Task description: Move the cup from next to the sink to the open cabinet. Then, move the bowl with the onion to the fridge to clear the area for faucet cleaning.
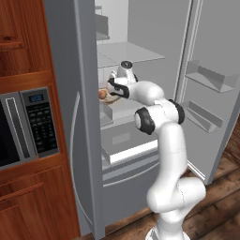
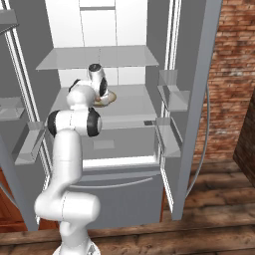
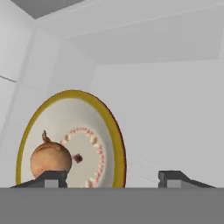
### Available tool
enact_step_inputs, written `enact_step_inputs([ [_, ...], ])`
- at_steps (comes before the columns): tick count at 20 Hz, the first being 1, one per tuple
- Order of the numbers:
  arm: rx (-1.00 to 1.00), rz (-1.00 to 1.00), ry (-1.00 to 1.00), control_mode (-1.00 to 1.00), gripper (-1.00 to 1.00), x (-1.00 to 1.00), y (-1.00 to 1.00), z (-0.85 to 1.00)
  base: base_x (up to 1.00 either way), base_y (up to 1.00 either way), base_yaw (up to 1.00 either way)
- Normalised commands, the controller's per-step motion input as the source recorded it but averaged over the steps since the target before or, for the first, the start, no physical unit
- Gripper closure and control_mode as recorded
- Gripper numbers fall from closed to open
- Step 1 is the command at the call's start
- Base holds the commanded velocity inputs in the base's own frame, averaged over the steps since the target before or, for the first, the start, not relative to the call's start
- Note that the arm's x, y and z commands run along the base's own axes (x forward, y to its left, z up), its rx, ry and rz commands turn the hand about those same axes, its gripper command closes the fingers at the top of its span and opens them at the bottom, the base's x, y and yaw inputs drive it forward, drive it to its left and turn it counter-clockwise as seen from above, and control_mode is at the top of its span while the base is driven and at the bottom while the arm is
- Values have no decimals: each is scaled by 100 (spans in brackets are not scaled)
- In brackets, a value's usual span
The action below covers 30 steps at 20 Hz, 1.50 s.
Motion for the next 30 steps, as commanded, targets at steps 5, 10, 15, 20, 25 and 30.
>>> enact_step_inputs([
  [5,9,-9,-34,-100,-100,-100,-61,-49,0,0,0],
  [10,8,0,-47,-100,-100,-100,-61,-97,0,0,0],
  [15,16,-1,-39,-100,-100,-100,-12,75,0,0,0],
  [20,10,-1,-1,-100,-100,-85,-5,100,0,0,0],
  [25,13,-5,4,-100,-100,-71,-11,100,0,0,0],
  [30,17,-11,23,-100,-100,-69,-3,100,0,0,0],
])
